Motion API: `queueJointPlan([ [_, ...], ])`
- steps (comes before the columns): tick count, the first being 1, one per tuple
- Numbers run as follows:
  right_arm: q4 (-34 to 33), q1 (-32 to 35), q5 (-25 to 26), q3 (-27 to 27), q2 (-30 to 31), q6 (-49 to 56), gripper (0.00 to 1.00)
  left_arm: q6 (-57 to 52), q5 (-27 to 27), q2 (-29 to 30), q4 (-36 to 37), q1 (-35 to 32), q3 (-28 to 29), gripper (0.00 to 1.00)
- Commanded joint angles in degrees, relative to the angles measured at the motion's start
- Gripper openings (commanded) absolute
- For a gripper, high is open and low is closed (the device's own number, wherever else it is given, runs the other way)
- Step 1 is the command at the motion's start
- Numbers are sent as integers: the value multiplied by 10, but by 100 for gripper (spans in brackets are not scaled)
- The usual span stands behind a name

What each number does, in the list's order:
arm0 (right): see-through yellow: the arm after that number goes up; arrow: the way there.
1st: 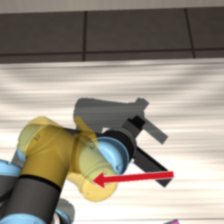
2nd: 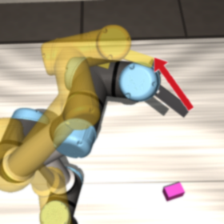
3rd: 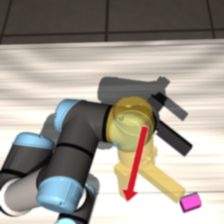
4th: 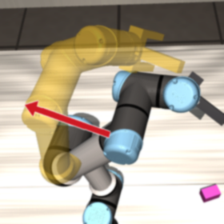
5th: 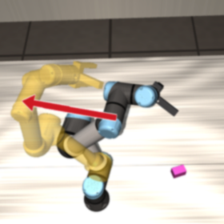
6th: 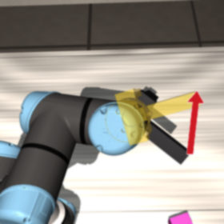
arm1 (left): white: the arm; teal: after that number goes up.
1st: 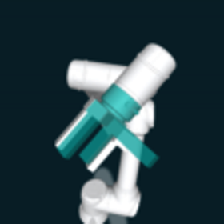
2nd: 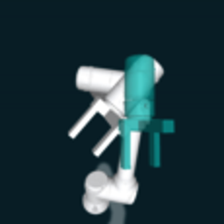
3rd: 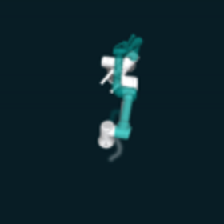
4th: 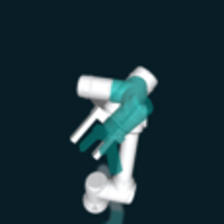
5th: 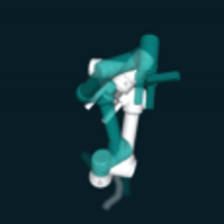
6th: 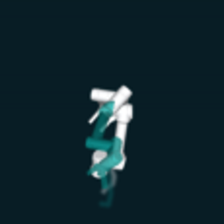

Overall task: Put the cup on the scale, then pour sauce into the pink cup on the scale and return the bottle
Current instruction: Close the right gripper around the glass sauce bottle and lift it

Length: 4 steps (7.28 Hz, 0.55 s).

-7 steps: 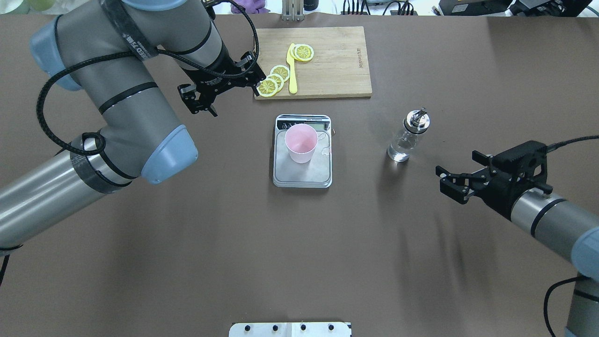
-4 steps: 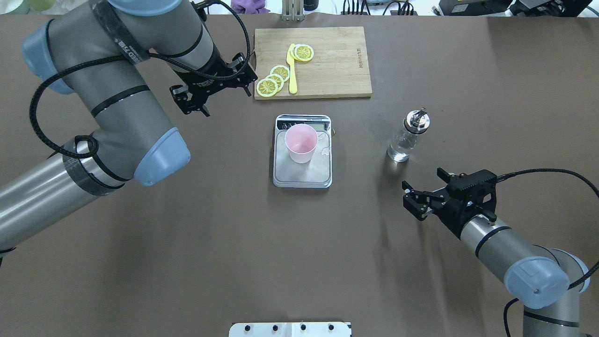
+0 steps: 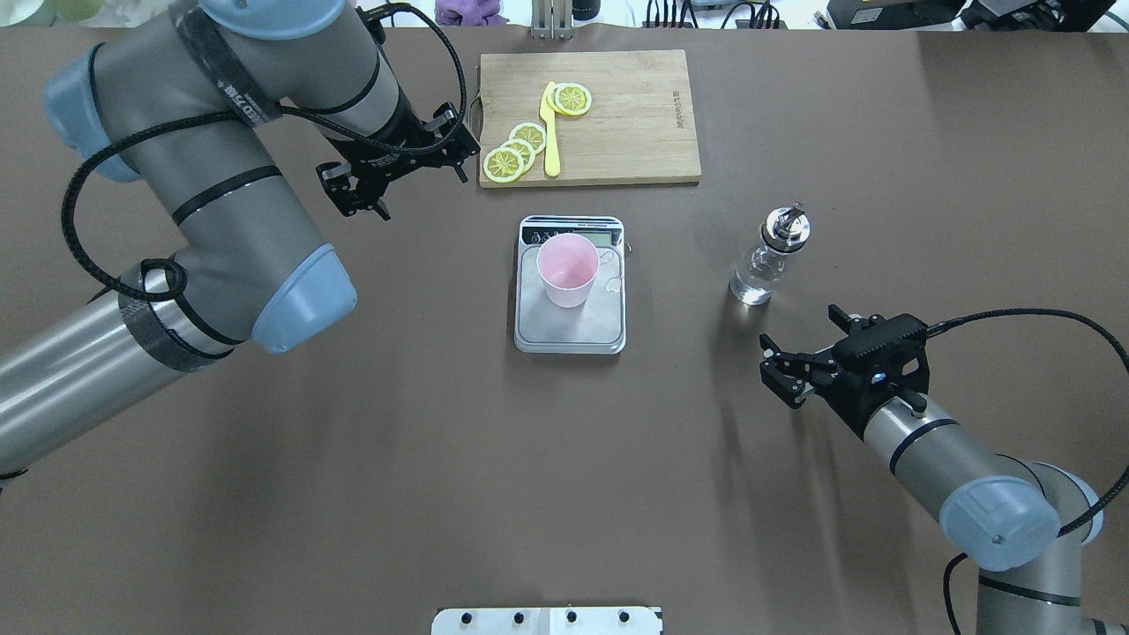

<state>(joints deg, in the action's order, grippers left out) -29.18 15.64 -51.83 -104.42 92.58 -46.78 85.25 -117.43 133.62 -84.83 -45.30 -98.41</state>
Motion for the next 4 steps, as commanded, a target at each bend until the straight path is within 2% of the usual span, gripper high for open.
queueJointPlan([
  [1, 1, 22, -5, 1, -1, 19, 99, 0, 0, 1, -1, 1, 1, 99],
  [2, 16, 33, -12, 9, -2, 20, 99, 0, 0, 1, -1, 1, 1, 99],
  [3, 54, 51, -35, 50, -21, 29, 99, 0, 0, 1, -1, 1, 1, 99],
  [4, 81, 55, -36, 96, -74, 54, 99, 0, 0, 1, -1, 1, 1, 99],
])
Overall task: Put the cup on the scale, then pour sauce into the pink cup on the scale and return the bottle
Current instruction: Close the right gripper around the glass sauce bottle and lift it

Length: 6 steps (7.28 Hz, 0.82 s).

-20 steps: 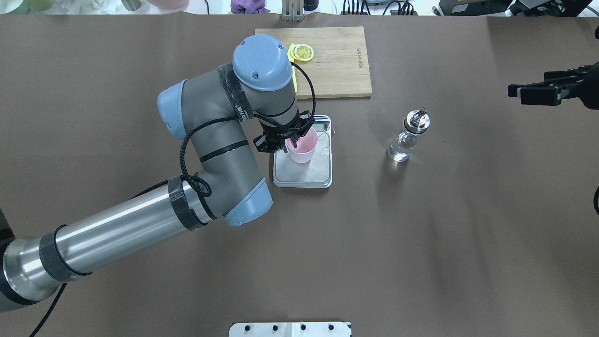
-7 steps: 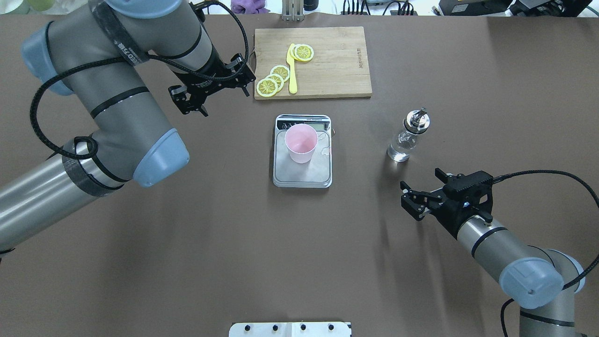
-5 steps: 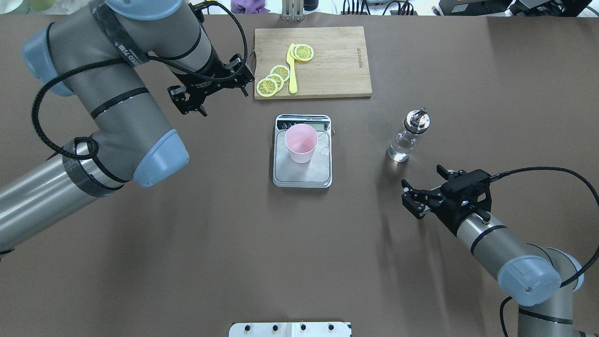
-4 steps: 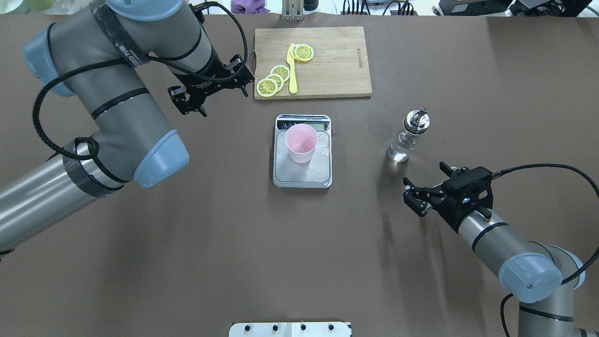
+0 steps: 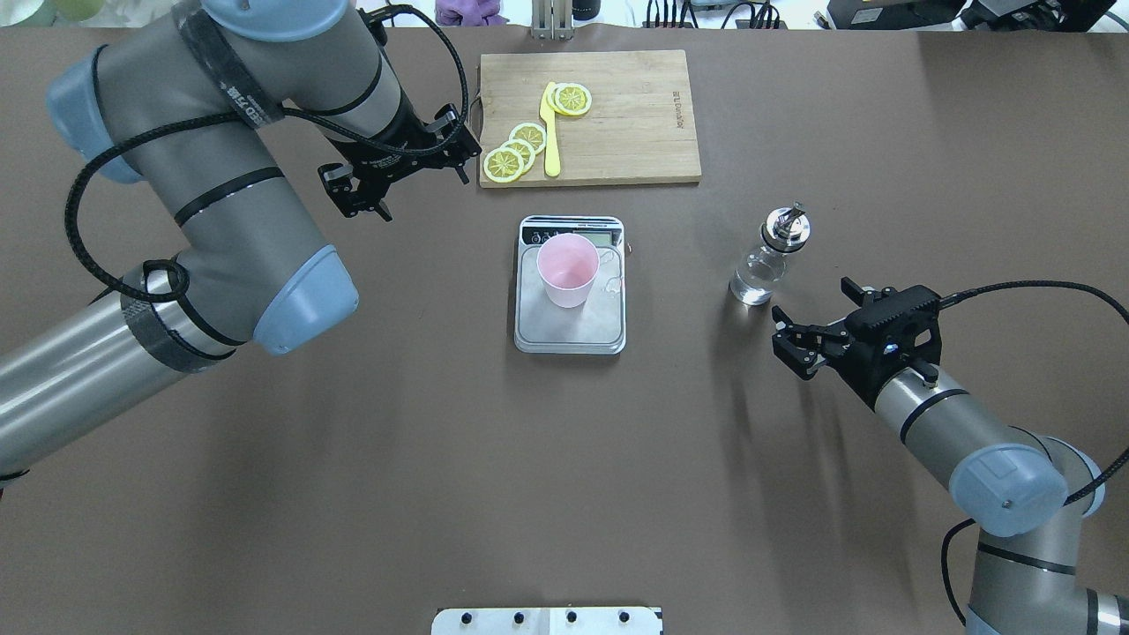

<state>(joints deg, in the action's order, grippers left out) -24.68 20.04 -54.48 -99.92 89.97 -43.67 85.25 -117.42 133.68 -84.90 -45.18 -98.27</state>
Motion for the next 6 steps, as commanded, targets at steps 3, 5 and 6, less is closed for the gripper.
queueJointPlan([
  [3, 55, 39, -46, 66, -58, 30, 99, 0, 0, 0, 0, 0, 0, 99],
  [5, 70, 44, -52, 74, -58, 38, 99, 0, 0, 0, 0, 0, 0, 99],
  [6, 70, 47, -52, 76, -59, 36, 99, 0, 0, 0, 0, 0, 0, 99],
])
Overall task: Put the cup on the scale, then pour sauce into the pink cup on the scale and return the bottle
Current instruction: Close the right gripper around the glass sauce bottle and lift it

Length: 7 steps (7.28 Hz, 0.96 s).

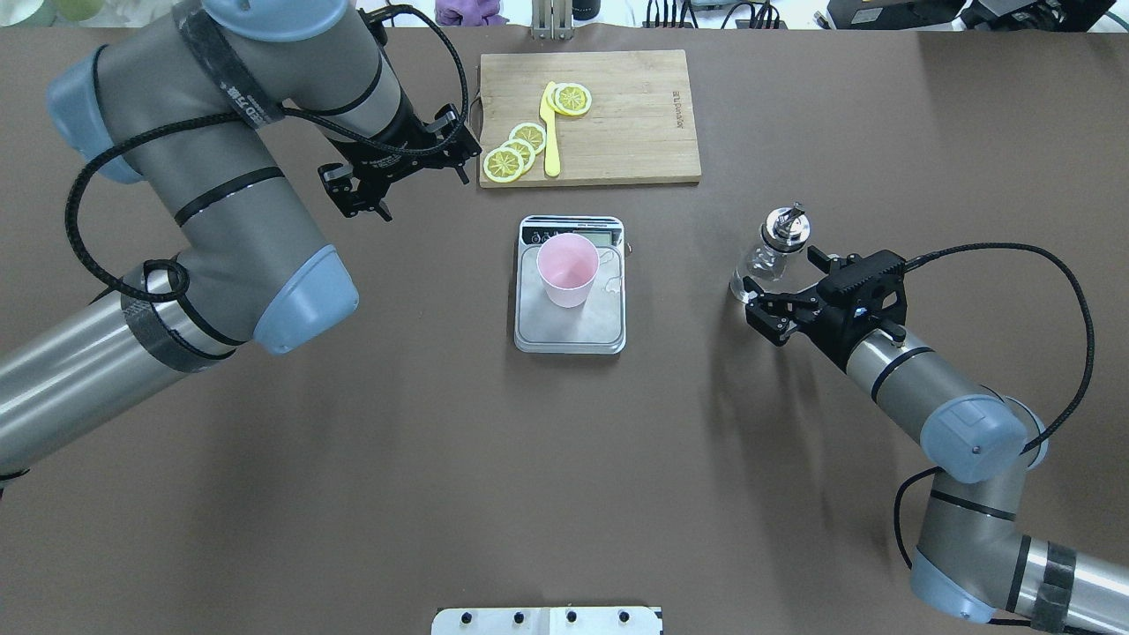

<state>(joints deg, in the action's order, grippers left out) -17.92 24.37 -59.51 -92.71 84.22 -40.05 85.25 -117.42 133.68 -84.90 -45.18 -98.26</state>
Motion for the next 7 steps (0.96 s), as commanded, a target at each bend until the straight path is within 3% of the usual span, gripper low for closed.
queueJointPlan([
  [1, 3, 8, -2, 10, -3, -1, 98, 0, 0, 0, 0, 0, 1, 99],
  [5, 3, 14, -5, 33, -32, -4, 96, -14, 0, 0, 0, -1, 3, 99],
  [7, 3, 19, -20, 35, -32, -3, 88, -17, -1, 0, 0, -1, 3, 99],
])
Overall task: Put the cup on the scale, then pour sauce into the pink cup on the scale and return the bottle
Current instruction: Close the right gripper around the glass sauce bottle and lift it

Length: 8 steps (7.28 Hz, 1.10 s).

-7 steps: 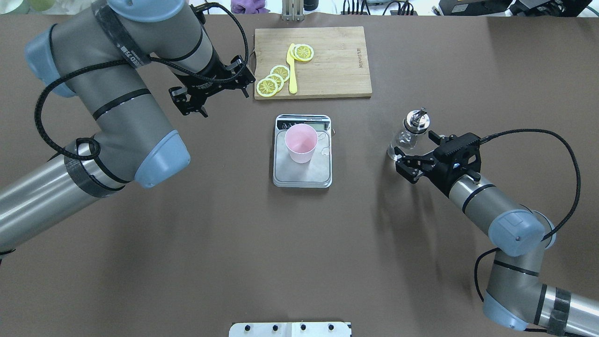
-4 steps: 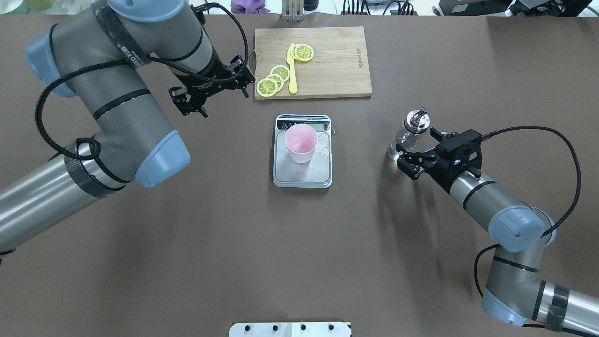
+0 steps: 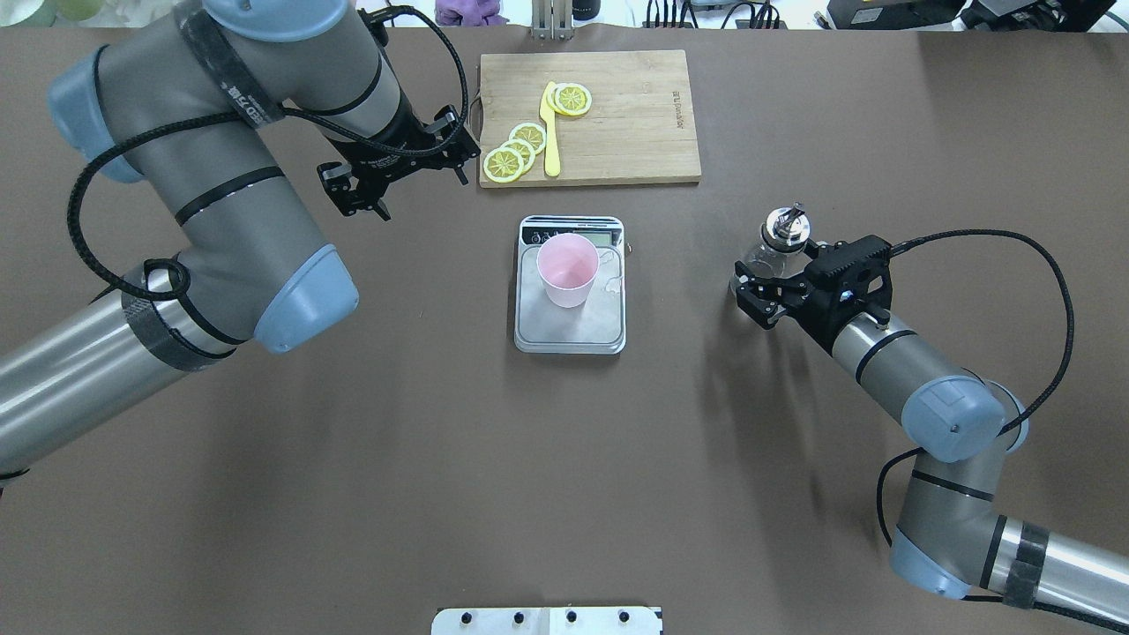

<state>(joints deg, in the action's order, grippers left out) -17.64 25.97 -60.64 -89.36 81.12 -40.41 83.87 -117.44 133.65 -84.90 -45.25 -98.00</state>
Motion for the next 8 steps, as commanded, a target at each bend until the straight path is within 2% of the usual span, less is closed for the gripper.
queueJointPlan([
  [1, 1, 3, -10, 2, 0, 0, 73, -3, -1, -1, 0, 0, 0, 99],
  [3, 53, 6, -28, 19, 4, -1, 27, -3, -1, 0, 0, 0, -1, 99],
  [5, 56, 27, -49, 18, 0, 0, 14, -3, -2, 0, 0, -1, -1, 99],
  [7, 48, 90, -131, 11, -3, 2, 10, -3, -2, 0, 0, -1, -2, 99],
  [8, 22, 118, -166, -1, -11, 2, 9, -3, -2, 0, 0, -1, -2, 99],
])
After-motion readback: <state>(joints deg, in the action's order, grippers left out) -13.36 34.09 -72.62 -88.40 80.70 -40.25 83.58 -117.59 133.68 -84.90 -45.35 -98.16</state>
